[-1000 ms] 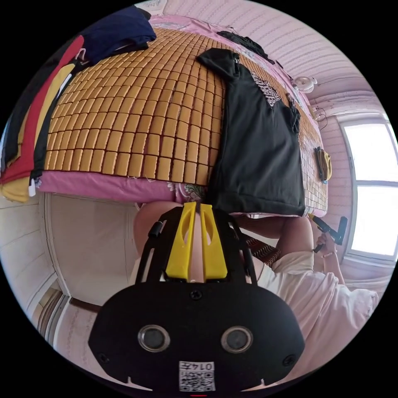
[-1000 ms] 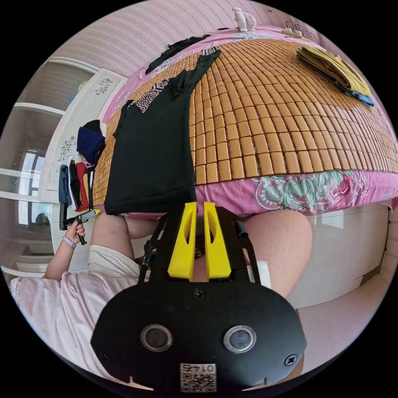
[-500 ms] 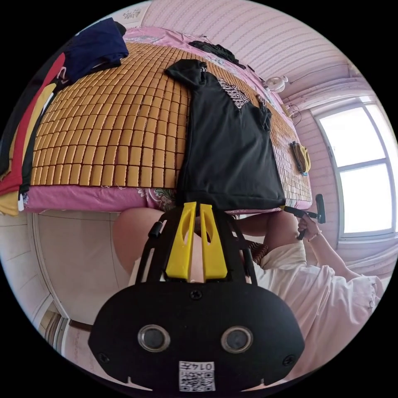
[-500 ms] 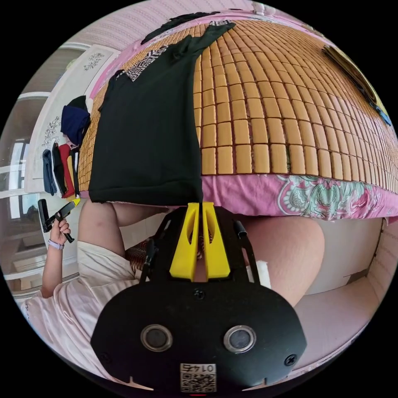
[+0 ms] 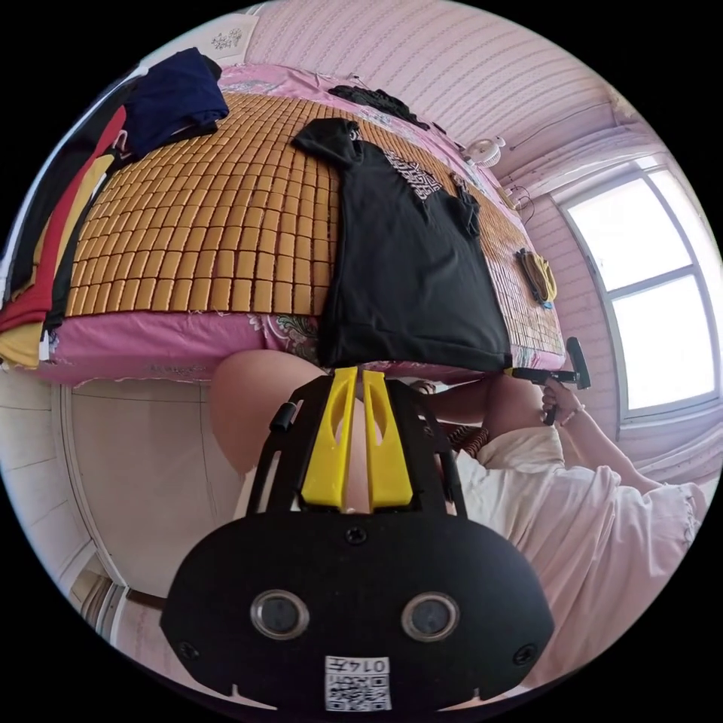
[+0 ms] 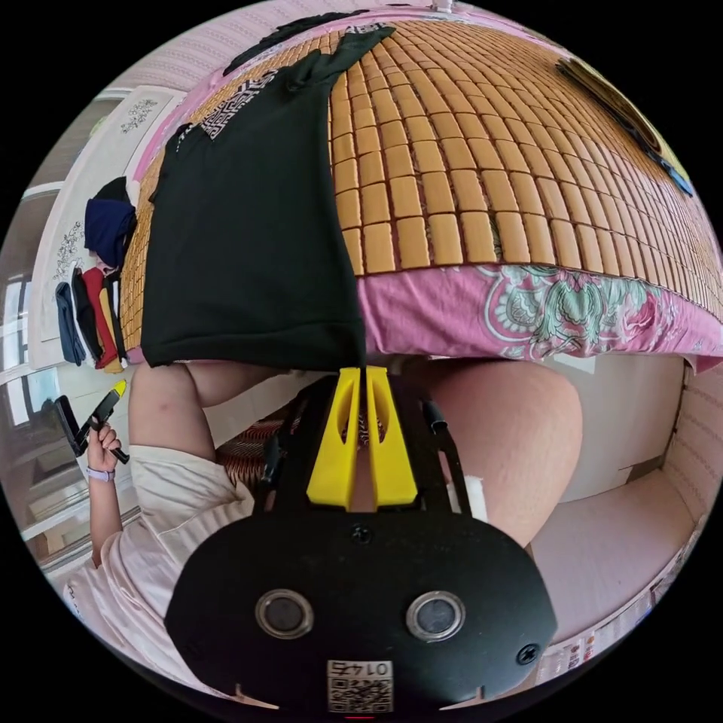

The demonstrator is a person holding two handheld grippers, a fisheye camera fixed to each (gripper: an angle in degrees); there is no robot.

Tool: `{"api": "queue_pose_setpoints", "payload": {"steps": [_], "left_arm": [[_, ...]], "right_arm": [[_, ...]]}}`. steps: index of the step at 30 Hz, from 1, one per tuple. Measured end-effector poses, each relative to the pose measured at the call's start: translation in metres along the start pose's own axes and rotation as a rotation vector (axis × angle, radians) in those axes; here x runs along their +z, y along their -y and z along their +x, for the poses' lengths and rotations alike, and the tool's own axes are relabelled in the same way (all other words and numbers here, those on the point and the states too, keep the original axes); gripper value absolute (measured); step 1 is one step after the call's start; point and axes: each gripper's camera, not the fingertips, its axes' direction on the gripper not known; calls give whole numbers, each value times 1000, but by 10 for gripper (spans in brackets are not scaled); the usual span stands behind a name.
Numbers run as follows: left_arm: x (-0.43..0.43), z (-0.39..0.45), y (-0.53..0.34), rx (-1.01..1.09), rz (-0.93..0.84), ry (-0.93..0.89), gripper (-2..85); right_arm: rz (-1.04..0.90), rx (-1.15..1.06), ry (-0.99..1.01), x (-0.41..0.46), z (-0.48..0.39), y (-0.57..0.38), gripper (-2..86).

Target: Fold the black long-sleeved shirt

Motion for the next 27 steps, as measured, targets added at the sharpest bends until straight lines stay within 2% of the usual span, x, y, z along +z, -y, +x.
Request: {"api": "queue_pose_setpoints", "payload": {"steps": [5, 11, 13, 20, 23, 27], "left_arm": [[14, 28, -1, 58, 25, -23, -8], [31, 71, 15, 153, 54, -62, -7], [39, 89, 24, 201, 48, -60, -6], [77, 163, 99, 390, 103, -51, 27], [112, 196, 151, 454, 108, -48, 45], [163, 237, 227, 526, 111, -41, 61]], "right_arm": [[169, -15, 79, -34, -4, -27, 11], [487, -127, 174, -85, -16, -87, 49], [601, -183, 110, -106, -21, -105, 46], [725, -157, -42, -144, -2, -89, 77], [755, -181, -138, -151, -1, -51, 85], [759, -243, -275, -152, -16, 46, 93]]}}
